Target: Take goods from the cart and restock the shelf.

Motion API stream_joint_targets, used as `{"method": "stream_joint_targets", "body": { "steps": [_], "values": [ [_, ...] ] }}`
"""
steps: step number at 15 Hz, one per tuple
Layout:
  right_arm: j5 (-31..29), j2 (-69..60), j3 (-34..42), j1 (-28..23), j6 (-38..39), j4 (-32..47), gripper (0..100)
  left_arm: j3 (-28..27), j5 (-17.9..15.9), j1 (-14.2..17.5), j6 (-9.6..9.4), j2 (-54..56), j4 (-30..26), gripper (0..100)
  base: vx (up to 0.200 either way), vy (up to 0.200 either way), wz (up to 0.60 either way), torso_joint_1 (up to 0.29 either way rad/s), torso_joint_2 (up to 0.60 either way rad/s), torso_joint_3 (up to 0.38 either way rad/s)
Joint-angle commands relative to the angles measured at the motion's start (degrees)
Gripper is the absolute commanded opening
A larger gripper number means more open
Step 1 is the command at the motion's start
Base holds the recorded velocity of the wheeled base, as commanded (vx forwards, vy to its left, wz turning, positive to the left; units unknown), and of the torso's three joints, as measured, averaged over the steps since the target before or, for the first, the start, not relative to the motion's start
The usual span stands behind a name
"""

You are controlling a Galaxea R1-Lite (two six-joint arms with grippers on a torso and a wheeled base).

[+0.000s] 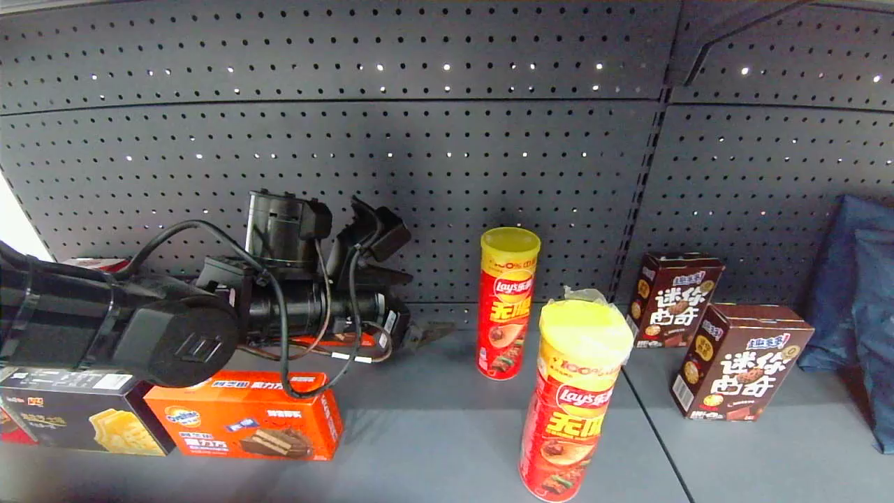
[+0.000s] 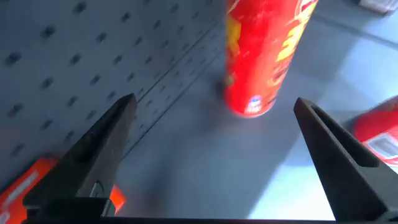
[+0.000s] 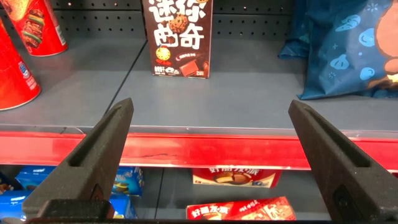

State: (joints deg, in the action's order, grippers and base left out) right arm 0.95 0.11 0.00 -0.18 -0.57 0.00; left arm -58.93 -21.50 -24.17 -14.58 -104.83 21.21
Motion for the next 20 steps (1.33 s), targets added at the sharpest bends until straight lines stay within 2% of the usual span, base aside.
{"method": "stream_joint_targets", "body": {
  "steps": [1,5,6,9,11,20],
  "values": [
    [0.1,-0.02,0.0,0.01,-0.04,0.0,100,0.66,9.02,-2.63,-0.01,0.94,0.06,100,0.0,0.0,0.0,0.0,0.0,0.0],
    [0.02,-0.02,0.0,0.01,-0.04,0.0,100,0.57,14.21,-5.88,-0.01,0.06,-0.03,100,0.0,0.0,0.0,0.0,0.0,0.0],
    [0.02,-0.02,0.0,0.01,-0.04,0.09,100,0.31,17.11,-7.38,-0.01,-1.43,0.06,100,0.0,0.0,0.0,0.0,0.0,0.0],
    [0.02,-0.02,0.0,0.01,-0.04,0.0,100,0.04,18.34,-8.26,-0.01,-2.75,0.06,100,0.0,0.0,0.0,0.0,0.0,0.0],
    [0.02,-0.02,0.0,0.01,-0.04,0.0,100,-1.28,20.63,-8.26,0.08,-4.25,0.06,100,0.0,0.0,0.0,0.0,0.0,0.0],
    [0.02,-0.02,0.0,0.01,-0.04,0.0,100,-6.72,21.5,-8.43,0.78,-9.78,0.15,100,0.0,0.0,0.0,0.0,0.0,0.0]
  ]
}}
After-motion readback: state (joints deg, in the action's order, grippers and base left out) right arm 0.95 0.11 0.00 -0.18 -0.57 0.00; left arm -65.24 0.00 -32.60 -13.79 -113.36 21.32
